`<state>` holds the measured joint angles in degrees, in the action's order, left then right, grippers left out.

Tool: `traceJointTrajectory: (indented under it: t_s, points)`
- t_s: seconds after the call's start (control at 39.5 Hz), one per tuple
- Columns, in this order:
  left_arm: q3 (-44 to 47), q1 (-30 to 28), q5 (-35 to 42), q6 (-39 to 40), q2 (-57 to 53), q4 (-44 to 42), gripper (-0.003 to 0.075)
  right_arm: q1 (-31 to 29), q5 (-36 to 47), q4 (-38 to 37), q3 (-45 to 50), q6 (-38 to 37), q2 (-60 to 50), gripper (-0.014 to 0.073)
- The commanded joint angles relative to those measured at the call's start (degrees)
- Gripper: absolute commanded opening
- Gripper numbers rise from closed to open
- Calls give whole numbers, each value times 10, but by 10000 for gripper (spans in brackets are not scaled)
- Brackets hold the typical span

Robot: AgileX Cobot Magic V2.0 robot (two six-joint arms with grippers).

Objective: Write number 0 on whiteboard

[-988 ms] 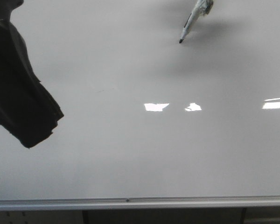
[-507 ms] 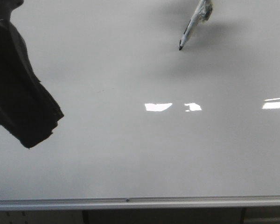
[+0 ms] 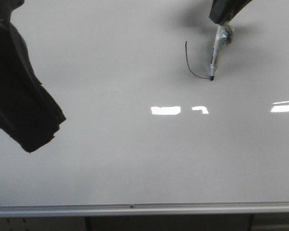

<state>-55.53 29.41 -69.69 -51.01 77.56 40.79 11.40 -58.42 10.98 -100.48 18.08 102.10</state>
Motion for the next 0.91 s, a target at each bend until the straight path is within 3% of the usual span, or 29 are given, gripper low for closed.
traceJointTrajectory:
  t_s: [0.0,0.56,0.89]
  points:
    - [-17,4,-21,1,-19,34,-20,-8,34,-19,-20,-3,-30,-58]
    - [-17,4,-21,1,-19,34,-20,-27,66,-22,-103,-12,-49,-58]
    - [-17,4,-21,1,-19,34,-20,-21,97,25,-117,-12,-48,-58]
